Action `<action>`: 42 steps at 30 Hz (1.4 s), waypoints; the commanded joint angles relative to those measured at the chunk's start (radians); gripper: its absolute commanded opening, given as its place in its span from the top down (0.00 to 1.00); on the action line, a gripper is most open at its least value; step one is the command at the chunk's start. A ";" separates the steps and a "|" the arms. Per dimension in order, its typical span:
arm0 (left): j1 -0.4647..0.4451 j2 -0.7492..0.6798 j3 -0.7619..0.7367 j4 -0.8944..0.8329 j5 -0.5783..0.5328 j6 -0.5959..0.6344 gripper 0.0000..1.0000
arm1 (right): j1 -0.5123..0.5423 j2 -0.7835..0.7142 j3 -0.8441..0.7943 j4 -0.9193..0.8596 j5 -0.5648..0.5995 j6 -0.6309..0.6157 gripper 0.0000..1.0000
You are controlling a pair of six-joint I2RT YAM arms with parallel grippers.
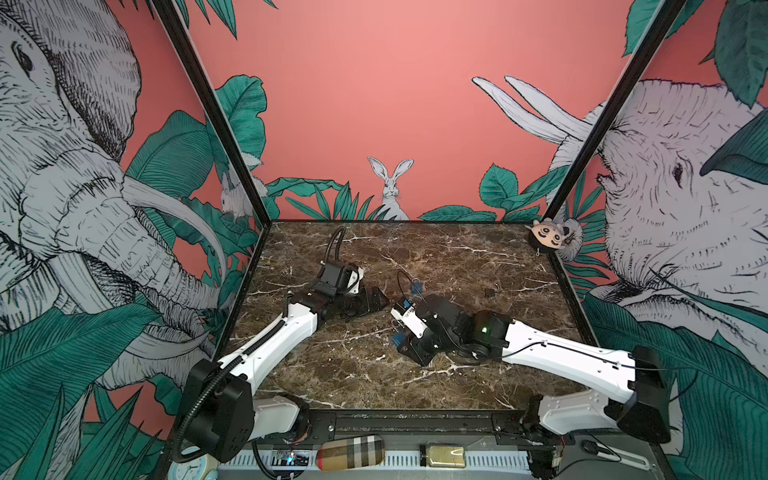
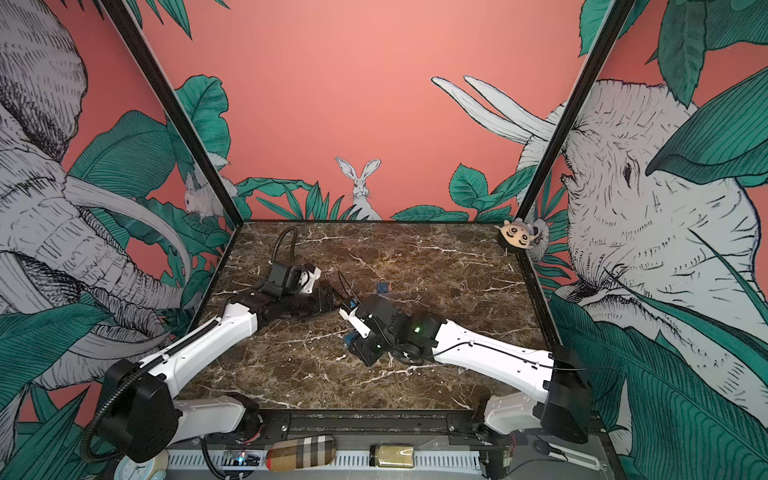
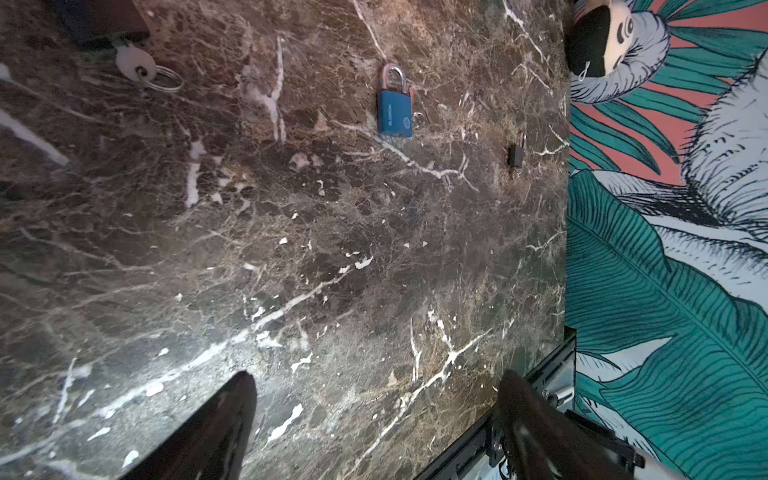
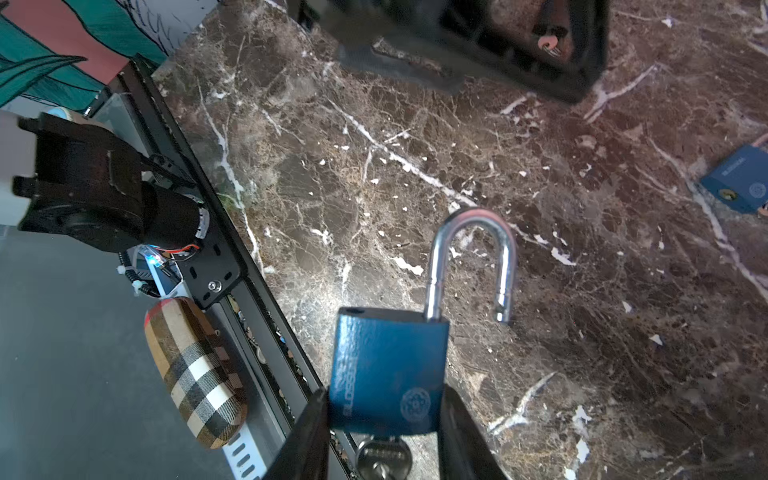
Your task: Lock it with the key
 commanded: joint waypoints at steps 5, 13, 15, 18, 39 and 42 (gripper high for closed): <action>-0.036 -0.017 0.007 0.036 0.016 -0.020 0.10 | 0.008 0.023 0.071 0.060 -0.052 -0.031 0.86; -0.039 -0.063 -0.024 0.009 0.015 -0.001 0.11 | 0.006 0.020 0.105 0.028 -0.005 -0.051 0.86; -0.040 -0.071 -0.030 -0.009 0.006 0.009 0.12 | 0.003 0.009 0.110 0.020 0.003 -0.056 0.86; -0.039 -0.078 -0.035 -0.021 0.008 0.017 0.12 | 0.002 -0.008 0.119 0.001 0.028 -0.061 0.86; -0.035 -0.235 -0.085 -0.004 0.009 0.036 0.15 | -0.073 -0.077 0.066 0.044 -0.006 -0.045 0.84; -0.013 -0.238 -0.084 -0.022 -0.031 0.033 0.15 | -0.073 -0.085 0.059 0.041 -0.025 -0.038 0.84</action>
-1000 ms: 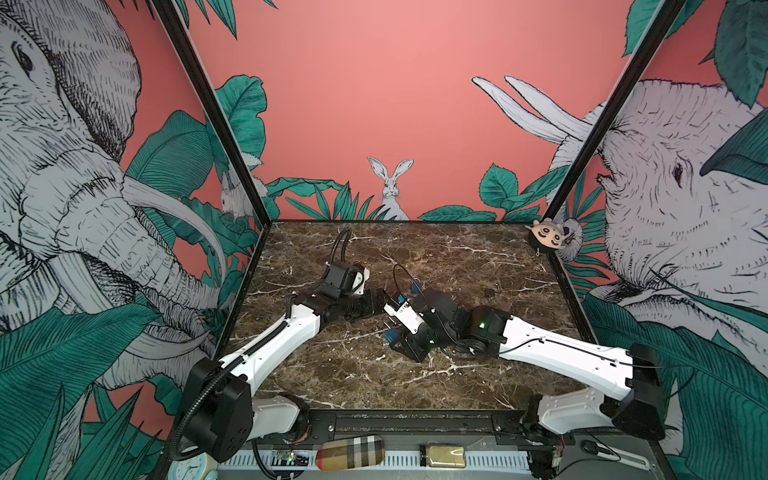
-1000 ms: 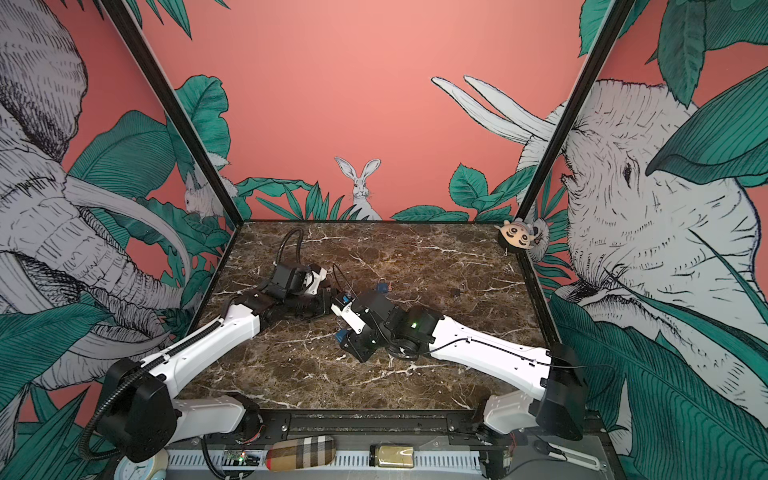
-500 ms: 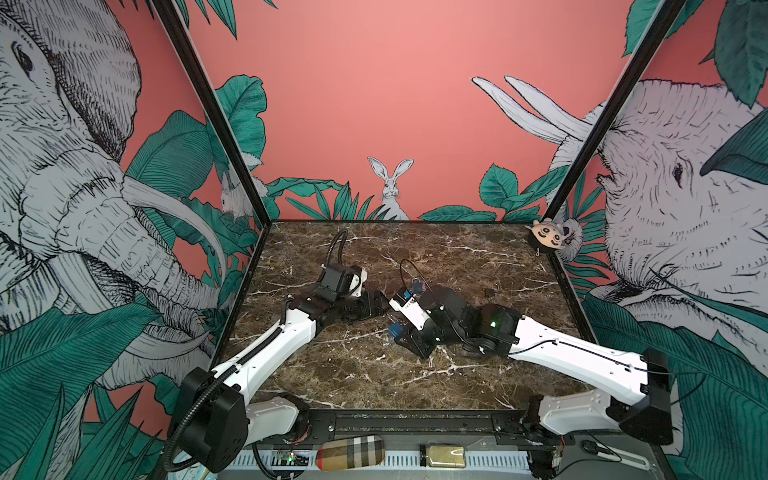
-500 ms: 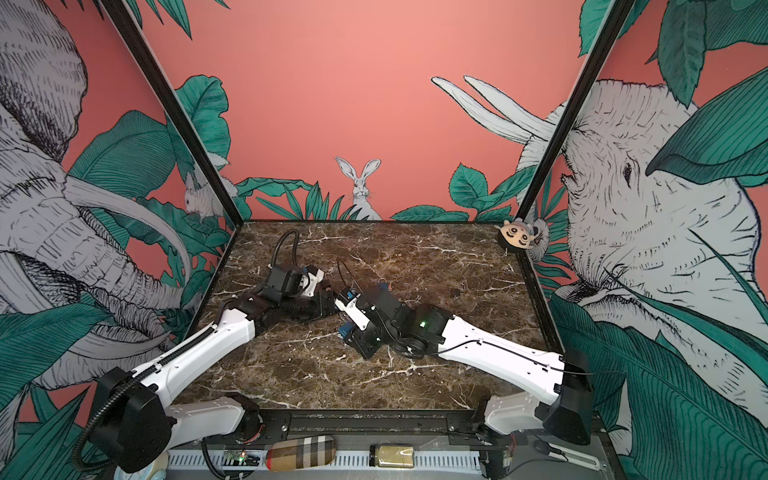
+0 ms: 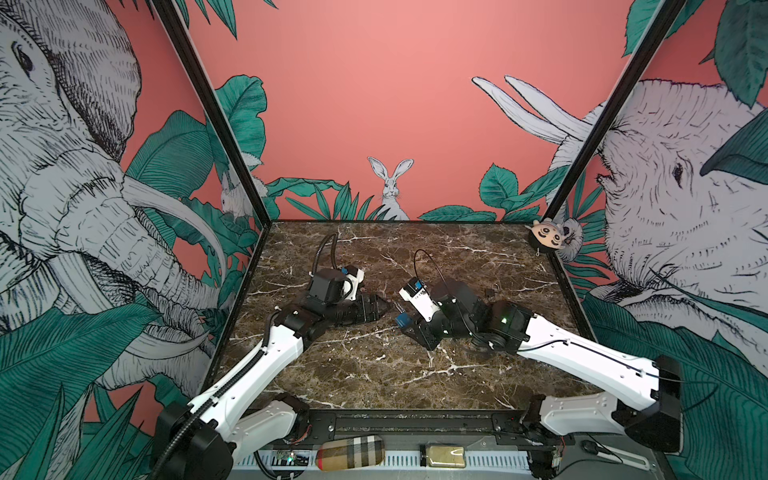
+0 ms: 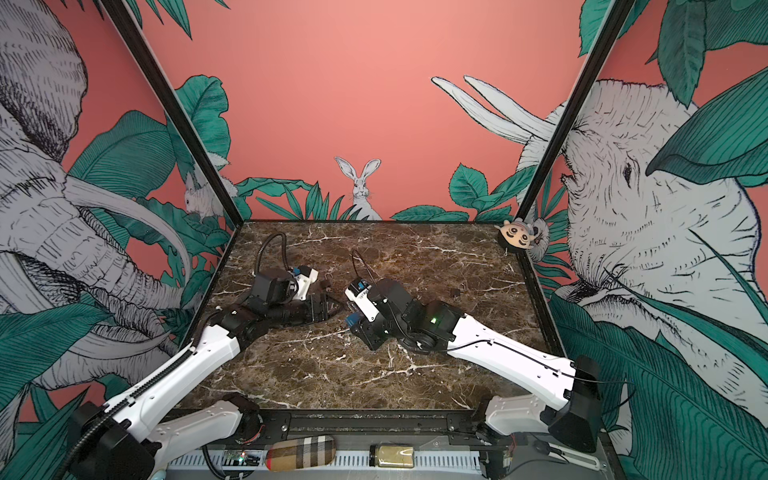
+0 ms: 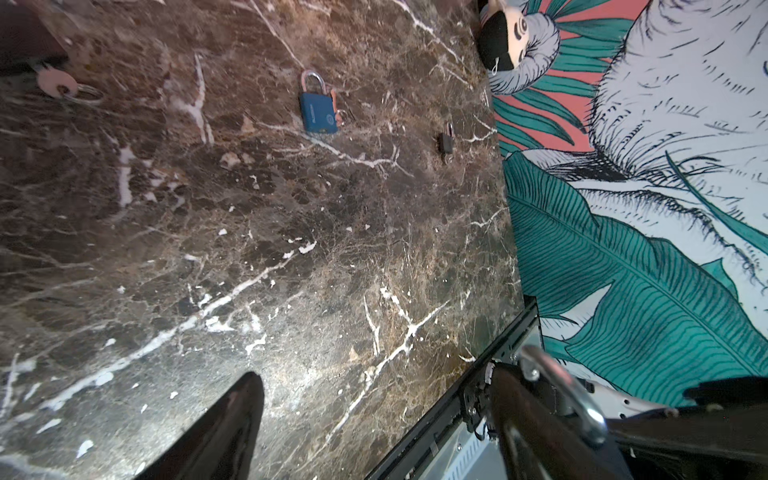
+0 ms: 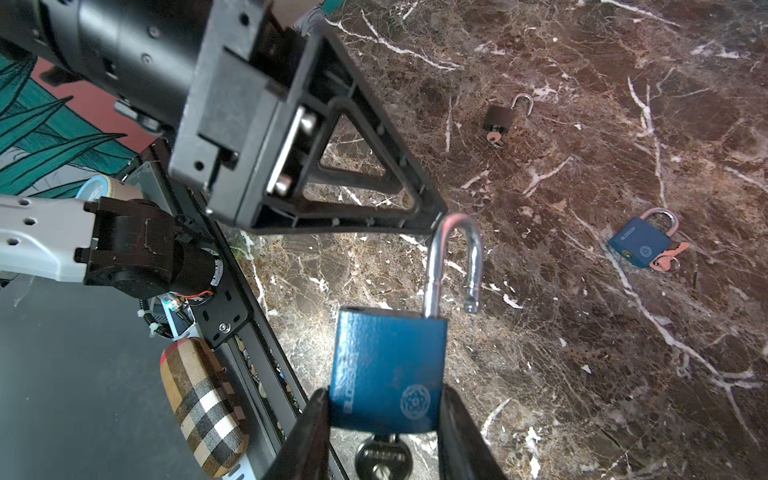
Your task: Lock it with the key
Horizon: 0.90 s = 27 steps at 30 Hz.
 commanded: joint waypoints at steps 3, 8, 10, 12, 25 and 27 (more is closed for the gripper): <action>0.022 0.016 0.004 -0.001 -0.051 0.005 0.15 | -0.003 -0.014 -0.020 0.061 -0.051 0.009 0.84; 0.021 0.072 0.040 0.039 -0.015 -0.016 0.15 | 0.005 0.014 -0.028 0.080 -0.088 0.021 0.84; 0.022 0.076 0.039 0.066 -0.014 -0.028 0.15 | 0.011 0.030 -0.026 0.093 -0.097 0.023 0.84; 0.022 0.079 0.041 0.084 -0.012 -0.036 0.15 | 0.017 0.046 -0.022 0.101 -0.102 0.023 0.84; 0.016 0.102 -0.013 0.101 0.022 -0.050 0.16 | 0.011 0.049 0.037 0.075 -0.072 -0.023 0.84; 0.016 0.101 -0.022 0.098 0.027 -0.051 0.16 | 0.000 0.034 0.038 0.065 -0.067 -0.028 0.84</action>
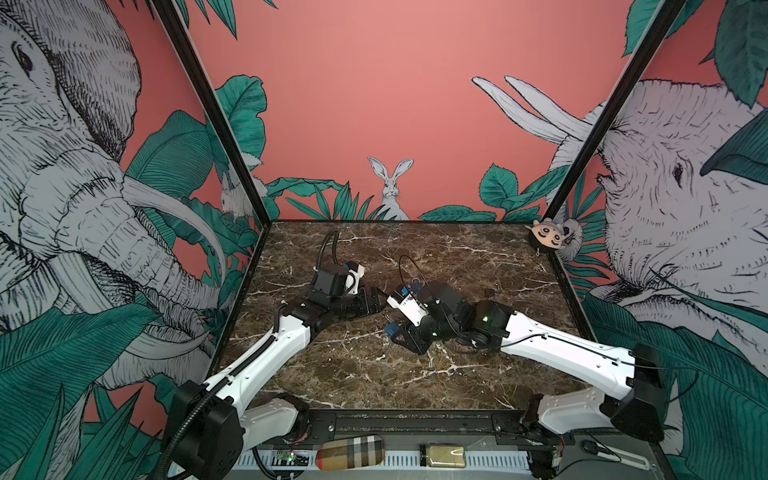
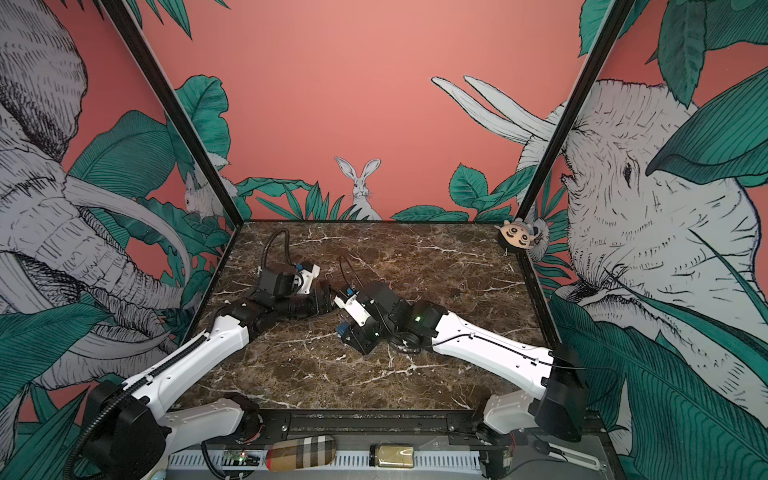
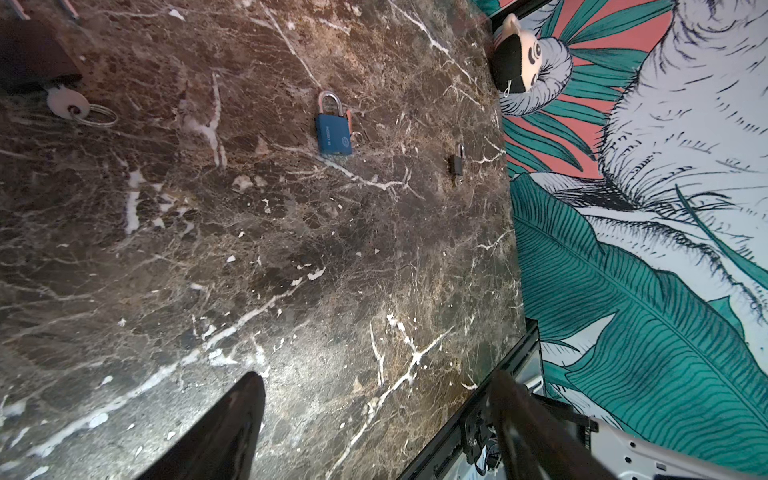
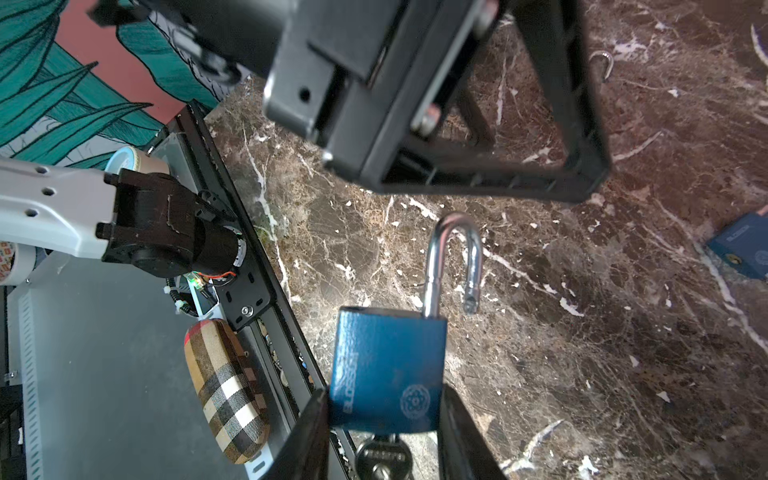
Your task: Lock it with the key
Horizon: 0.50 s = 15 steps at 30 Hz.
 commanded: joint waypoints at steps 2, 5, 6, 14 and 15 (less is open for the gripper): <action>-0.003 -0.013 -0.031 0.004 0.019 -0.009 0.16 | -0.023 -0.062 0.039 0.016 0.025 -0.031 0.84; -0.004 -0.018 -0.040 0.020 0.040 -0.015 0.17 | -0.044 -0.072 0.028 0.029 0.015 -0.034 0.84; -0.005 -0.024 -0.042 0.028 0.048 -0.018 0.17 | -0.053 -0.072 0.027 0.034 0.010 -0.036 0.84; -0.007 -0.111 -0.070 0.064 0.087 -0.023 0.17 | -0.095 -0.051 0.028 0.071 -0.022 -0.028 0.84; -0.006 -0.127 -0.074 0.050 0.062 -0.015 0.17 | -0.096 -0.051 0.028 0.072 -0.029 -0.027 0.84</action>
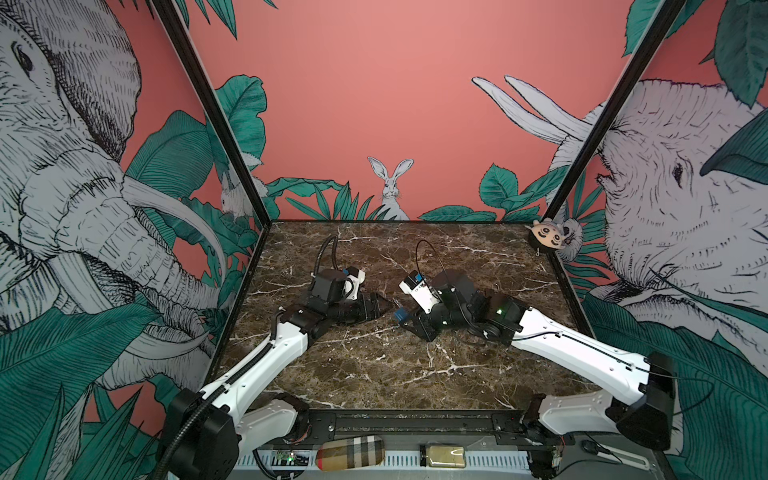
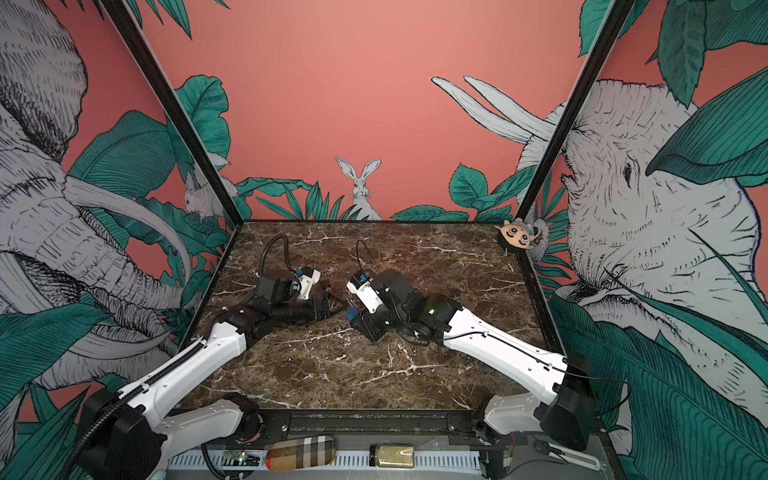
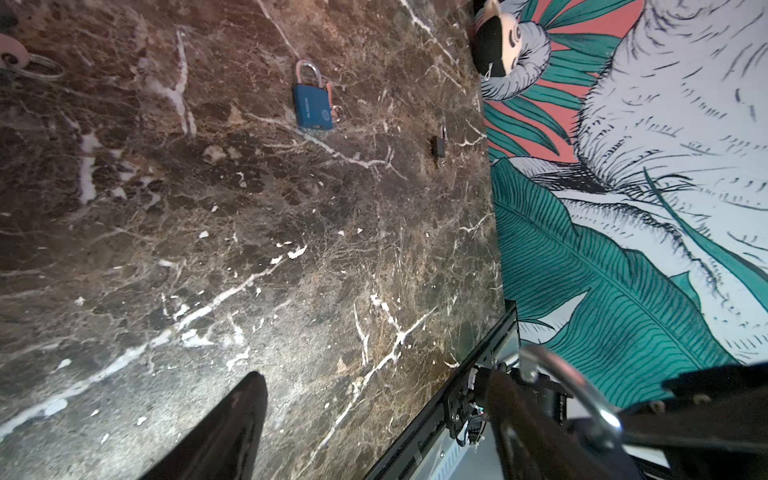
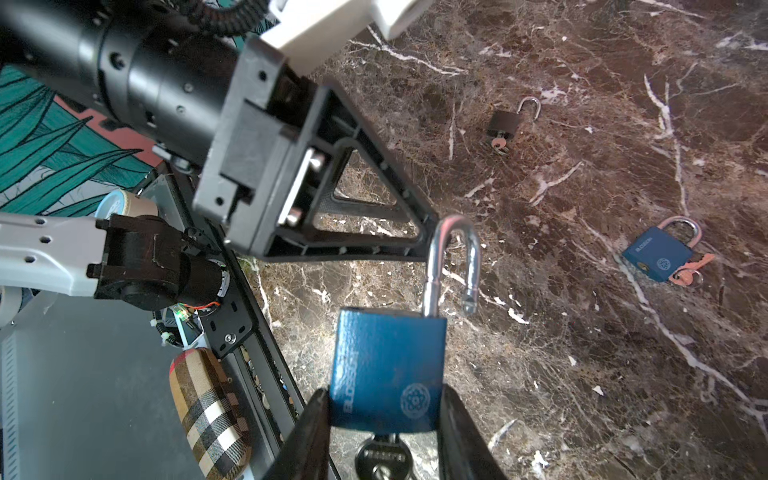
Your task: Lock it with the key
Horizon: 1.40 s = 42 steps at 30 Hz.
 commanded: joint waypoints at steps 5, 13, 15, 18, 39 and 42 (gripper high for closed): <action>0.003 -0.100 0.012 -0.063 -0.082 0.076 0.17 | -0.009 -0.015 0.018 0.054 -0.070 0.000 0.84; 0.024 -0.047 0.083 -0.074 -0.099 0.092 0.16 | -0.007 -0.030 -0.021 0.042 -0.125 0.009 0.84; 0.025 -0.028 0.084 -0.044 -0.077 0.074 0.16 | -0.006 -0.029 -0.023 0.053 -0.144 0.016 0.84; 0.024 -0.007 0.092 -0.016 -0.054 0.052 0.17 | -0.001 -0.018 -0.021 0.064 -0.162 0.017 0.84; 0.011 0.022 0.021 0.013 0.052 0.026 0.19 | -0.045 0.003 0.079 0.033 -0.128 -0.046 0.84; 0.012 0.026 0.020 0.018 0.087 0.021 0.20 | -0.064 -0.005 0.075 0.033 -0.132 -0.047 0.84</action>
